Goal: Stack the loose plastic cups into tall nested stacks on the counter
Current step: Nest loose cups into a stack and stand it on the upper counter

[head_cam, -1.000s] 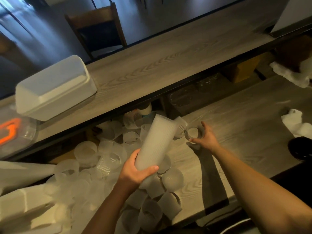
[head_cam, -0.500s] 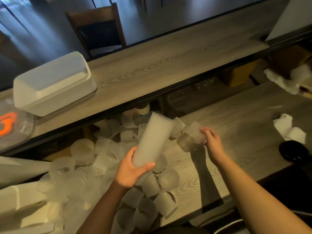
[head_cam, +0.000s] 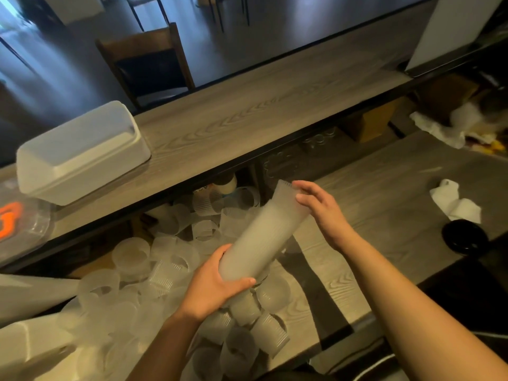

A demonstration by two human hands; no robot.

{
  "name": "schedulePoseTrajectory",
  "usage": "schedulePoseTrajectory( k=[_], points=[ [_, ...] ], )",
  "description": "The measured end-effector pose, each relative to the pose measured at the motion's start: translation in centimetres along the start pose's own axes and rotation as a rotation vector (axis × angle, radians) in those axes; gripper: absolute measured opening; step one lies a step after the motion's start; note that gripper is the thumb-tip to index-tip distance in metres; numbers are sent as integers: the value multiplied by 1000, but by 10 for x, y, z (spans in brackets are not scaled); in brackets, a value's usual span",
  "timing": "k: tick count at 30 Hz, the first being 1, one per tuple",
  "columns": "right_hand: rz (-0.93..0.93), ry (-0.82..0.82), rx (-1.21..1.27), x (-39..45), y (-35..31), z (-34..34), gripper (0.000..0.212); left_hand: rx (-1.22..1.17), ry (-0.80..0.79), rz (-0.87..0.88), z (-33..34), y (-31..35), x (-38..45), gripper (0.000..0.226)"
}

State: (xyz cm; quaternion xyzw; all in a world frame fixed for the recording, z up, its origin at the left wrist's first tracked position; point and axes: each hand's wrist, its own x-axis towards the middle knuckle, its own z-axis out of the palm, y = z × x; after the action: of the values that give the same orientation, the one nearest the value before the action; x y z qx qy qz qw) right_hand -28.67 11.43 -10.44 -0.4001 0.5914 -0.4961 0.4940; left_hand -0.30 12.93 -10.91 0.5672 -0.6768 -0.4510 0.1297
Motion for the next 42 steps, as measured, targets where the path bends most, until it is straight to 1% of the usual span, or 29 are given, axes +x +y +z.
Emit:
schedulePoseTrajectory(
  k=[7,10,15,17,20,22,24,27,28,29,31,32,33,36,37,38,39,42],
  points=[
    [23,-40,-16,-9,0,17,57,10,3,8,-2,-6,-7,78],
    [18,-42,-37,-11,1,22,47,23,3,2,-3,-8,-12,80],
    [-3,-92,-146,-9,2,22,63,3,13,-15,-2,-9,-16,82],
    [7,-73,-120,-8,0,21,61,-13,7,-18,-1,-8,-18,80],
    [26,17,-22,-7,-3,18,55,-37,4,-20,2,-7,-19,80],
    [27,35,24,-8,-5,20,57,-51,5,-26,3,-6,-19,79],
    [27,-4,7,-13,-4,28,57,-77,14,-25,5,-5,-19,77],
    [55,-97,-26,-18,6,40,46,-106,34,-18,4,-4,-18,74],
    [66,-131,-33,-18,8,41,47,-114,35,-20,3,-4,-18,74],
    [79,-164,-34,-18,9,42,53,-123,33,-23,2,-6,-18,77],
    [110,-184,-27,-16,10,43,69,-140,28,-38,1,-11,-18,84],
    [130,-149,-10,-15,12,43,74,-156,30,-49,0,-13,-18,86],
    [146,-81,13,-12,15,43,75,-180,37,-62,-1,-14,-18,86],
    [172,179,40,-1,32,37,59,-246,77,-81,-4,-16,-17,80],
    [180,229,15,2,40,34,55,-255,88,-85,-6,-16,-17,78],
    [191,251,-15,6,49,30,56,-259,93,-89,-8,-16,-17,77],
    [206,253,-54,9,58,26,63,-256,91,-96,-11,-17,-17,76],
    [254,210,-180,20,80,18,80,-246,90,-119,-17,-17,-18,78]
  ],
)
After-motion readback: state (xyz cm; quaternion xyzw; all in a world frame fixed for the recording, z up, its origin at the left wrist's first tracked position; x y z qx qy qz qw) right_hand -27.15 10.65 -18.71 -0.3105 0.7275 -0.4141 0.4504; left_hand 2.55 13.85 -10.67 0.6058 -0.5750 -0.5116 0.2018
